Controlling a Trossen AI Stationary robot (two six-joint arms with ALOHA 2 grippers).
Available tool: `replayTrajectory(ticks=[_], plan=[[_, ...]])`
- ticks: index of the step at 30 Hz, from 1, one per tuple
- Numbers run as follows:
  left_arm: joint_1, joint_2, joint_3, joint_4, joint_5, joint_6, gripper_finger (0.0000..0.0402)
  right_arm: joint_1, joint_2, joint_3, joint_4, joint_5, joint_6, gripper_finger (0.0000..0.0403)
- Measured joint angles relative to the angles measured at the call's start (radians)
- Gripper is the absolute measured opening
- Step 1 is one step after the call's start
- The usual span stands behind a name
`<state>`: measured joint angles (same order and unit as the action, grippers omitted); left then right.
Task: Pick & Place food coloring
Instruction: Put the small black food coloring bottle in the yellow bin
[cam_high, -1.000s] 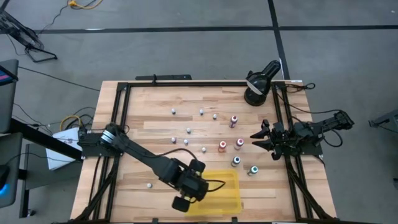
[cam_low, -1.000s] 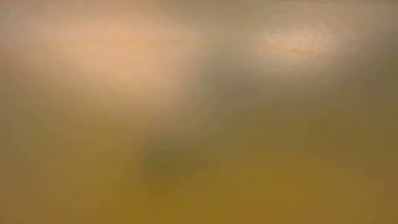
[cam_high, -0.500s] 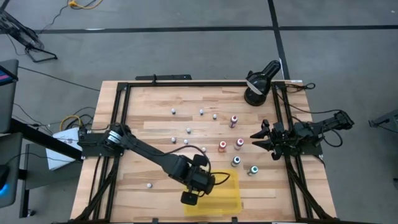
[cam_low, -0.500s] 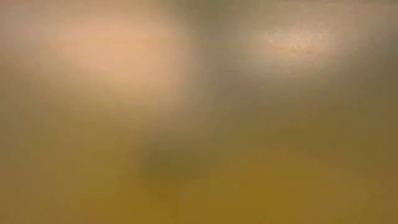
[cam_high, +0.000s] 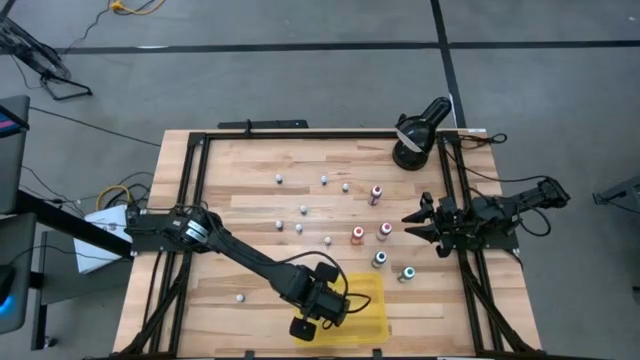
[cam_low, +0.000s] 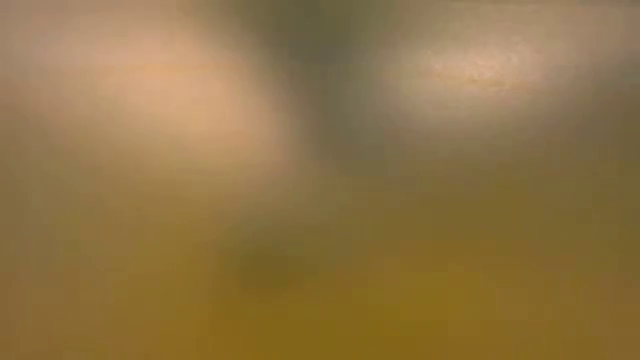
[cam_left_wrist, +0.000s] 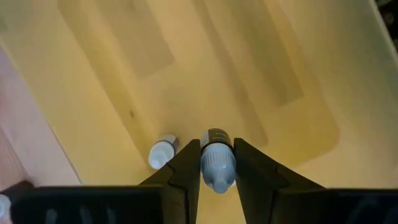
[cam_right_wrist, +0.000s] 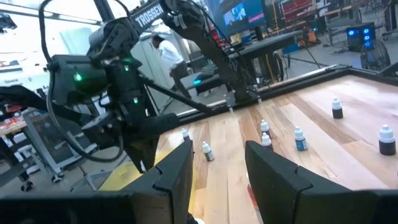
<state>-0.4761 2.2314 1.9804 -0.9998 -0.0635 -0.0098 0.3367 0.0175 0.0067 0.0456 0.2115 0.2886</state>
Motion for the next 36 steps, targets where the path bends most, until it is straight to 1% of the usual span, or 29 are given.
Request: replayTrajectory(ticks=[4, 6, 9, 13, 18, 23, 26, 31, 36], plan=[[-0.003, -0.003, -0.004, 0.000, -0.013, 0.071, 0.0075, 0.000, 0.002, 0.000, 0.000, 0.000, 0.000, 0.0137], [-0.006, -0.002, -0.006, -0.018, -0.036, 0.126, 0.0075, 0.000, 0.002, 0.000, 0.000, 0.000, 0.000, 0.0137], [-0.009, -0.002, -0.006, -0.014, -0.040, 0.218, 0.0075, 0.000, 0.002, 0.000, 0.000, -0.001, 0.000, 0.0139], [-0.009, 0.026, 0.001, -0.017, -0.064, 0.286, 0.0075, 0.000, 0.002, 0.000, 0.000, -0.001, 0.000, 0.0137], [-0.009, 0.072, 0.051, -0.016, -0.064, 0.315, 0.0075, 0.000, 0.002, 0.000, 0.000, -0.002, 0.000, 0.0138], [-0.003, 0.153, 0.161, -0.096, -0.050, 0.350, 0.0075, 0.000, 0.002, 0.000, 0.000, -0.002, 0.000, 0.0138], [-0.002, 0.172, 0.202, -0.123, -0.043, 0.365, 0.0075, 0.000, 0.002, 0.000, 0.000, -0.002, 0.000, 0.0137], [-0.001, 0.177, 0.213, -0.175, -0.020, 0.367, 0.0075, 0.000, 0.002, 0.000, 0.000, -0.002, 0.000, 0.0139], [-0.001, 0.177, 0.213, -0.186, 0.005, 0.365, 0.0075, 0.000, 0.002, 0.000, 0.000, -0.002, 0.000, 0.0137]])
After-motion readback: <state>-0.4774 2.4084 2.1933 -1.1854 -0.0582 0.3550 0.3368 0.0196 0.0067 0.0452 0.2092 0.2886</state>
